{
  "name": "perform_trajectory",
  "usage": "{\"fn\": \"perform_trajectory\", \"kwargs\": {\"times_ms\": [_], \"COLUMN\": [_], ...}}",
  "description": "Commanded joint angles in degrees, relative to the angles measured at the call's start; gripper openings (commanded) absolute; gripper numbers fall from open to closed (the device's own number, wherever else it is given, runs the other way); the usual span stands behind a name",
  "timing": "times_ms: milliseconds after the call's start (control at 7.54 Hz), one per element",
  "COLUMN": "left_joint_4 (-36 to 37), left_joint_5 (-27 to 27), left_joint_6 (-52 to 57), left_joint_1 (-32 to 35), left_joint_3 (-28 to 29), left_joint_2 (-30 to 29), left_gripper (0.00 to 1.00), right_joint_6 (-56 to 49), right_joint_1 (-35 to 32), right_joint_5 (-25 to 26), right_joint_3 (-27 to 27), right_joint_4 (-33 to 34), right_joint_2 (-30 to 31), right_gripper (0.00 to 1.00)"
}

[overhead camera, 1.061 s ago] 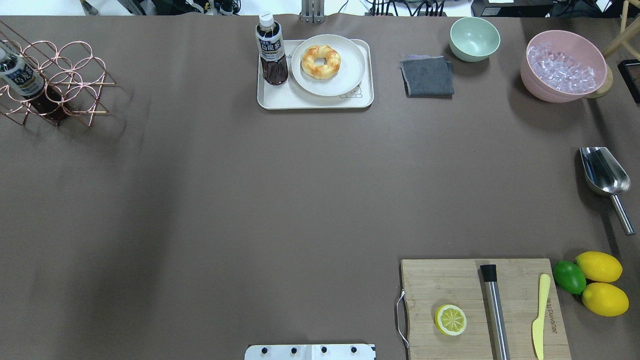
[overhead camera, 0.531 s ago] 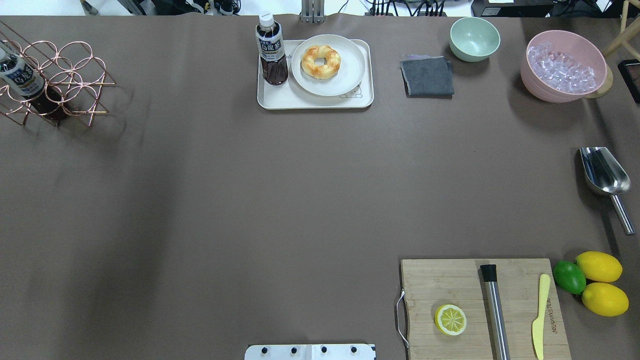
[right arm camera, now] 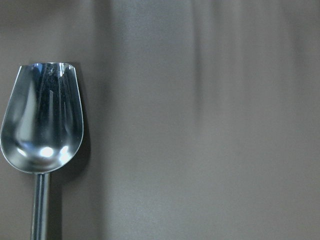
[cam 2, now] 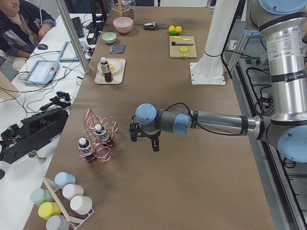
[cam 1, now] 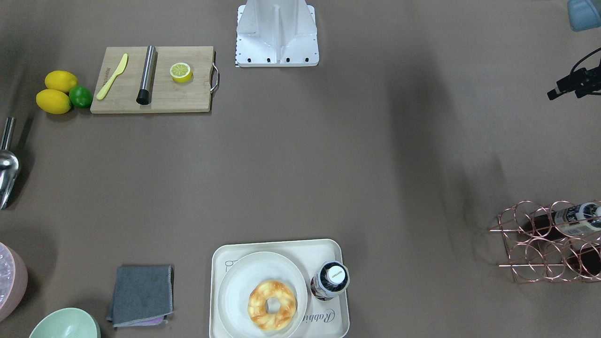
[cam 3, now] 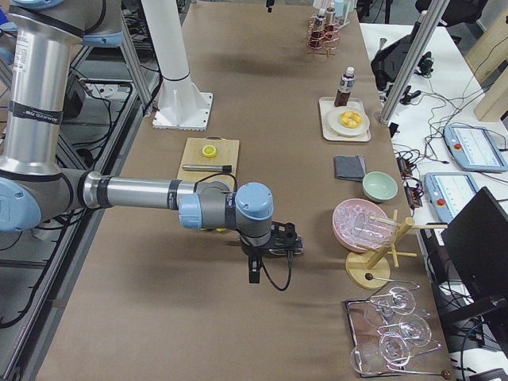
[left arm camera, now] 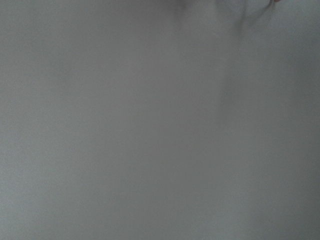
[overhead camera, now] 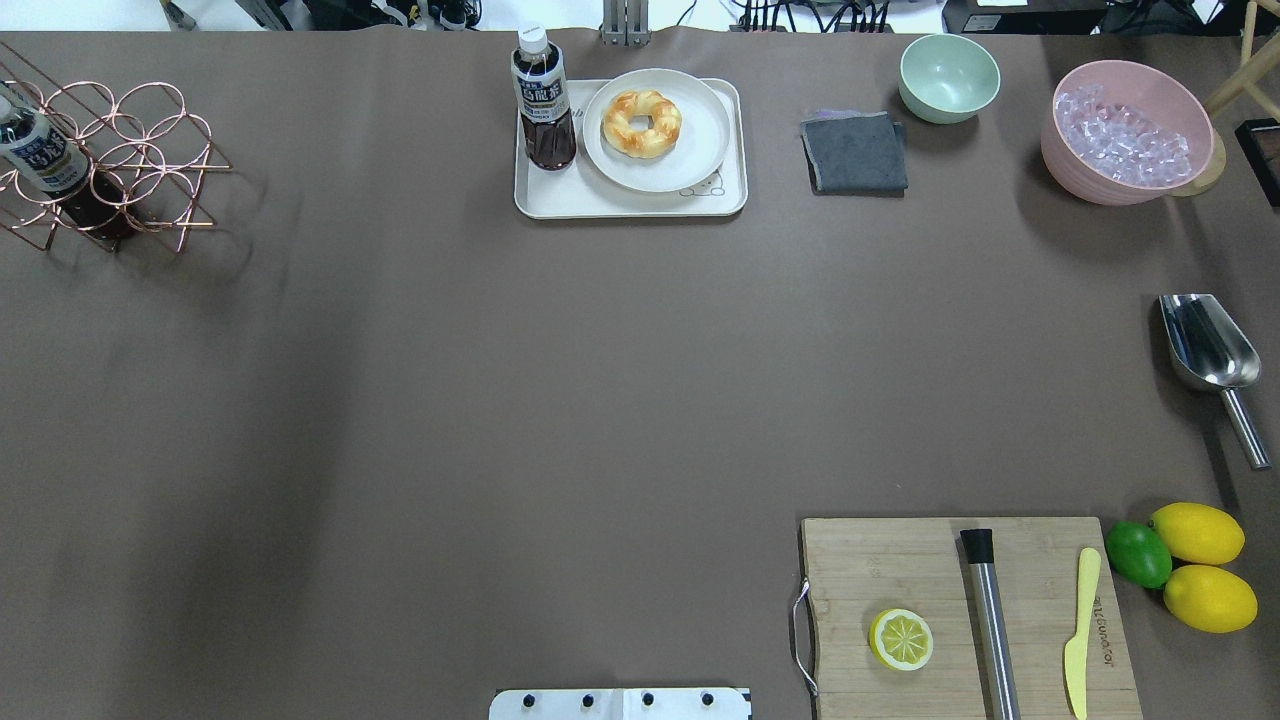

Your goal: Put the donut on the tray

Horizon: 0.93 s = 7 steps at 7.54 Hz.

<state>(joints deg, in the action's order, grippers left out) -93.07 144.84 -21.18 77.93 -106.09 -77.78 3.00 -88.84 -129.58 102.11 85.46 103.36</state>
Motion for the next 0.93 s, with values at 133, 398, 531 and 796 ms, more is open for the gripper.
{"fn": "perform_trajectory", "kwargs": {"times_ms": [133, 398, 531, 796], "left_joint_4": [0.08, 0.08, 0.08, 0.08], "left_joint_5": [0.00, 0.00, 0.00, 0.00], "left_joint_6": [0.00, 0.00, 0.00, 0.00], "left_joint_1": [-0.06, -0.06, -0.06, -0.06], "left_joint_3": [0.00, 0.00, 0.00, 0.00], "left_joint_2": [-0.17, -0.26, -0.09, -0.09], "left_gripper": [0.98, 0.98, 0.98, 0.98], "right_joint_6": [-0.19, -0.19, -0.19, -0.19], "right_joint_1": [-0.90, -0.90, -0.90, -0.90], "right_joint_5": [5.20, 4.87, 4.77, 4.60], "right_joint_3": [0.11, 0.11, 0.11, 0.46], "right_joint_4": [-0.03, -0.03, -0.03, -0.03], "right_joint_2": [0.09, 0.18, 0.27, 0.18], "right_gripper": [1.00, 1.00, 1.00, 1.00]}}
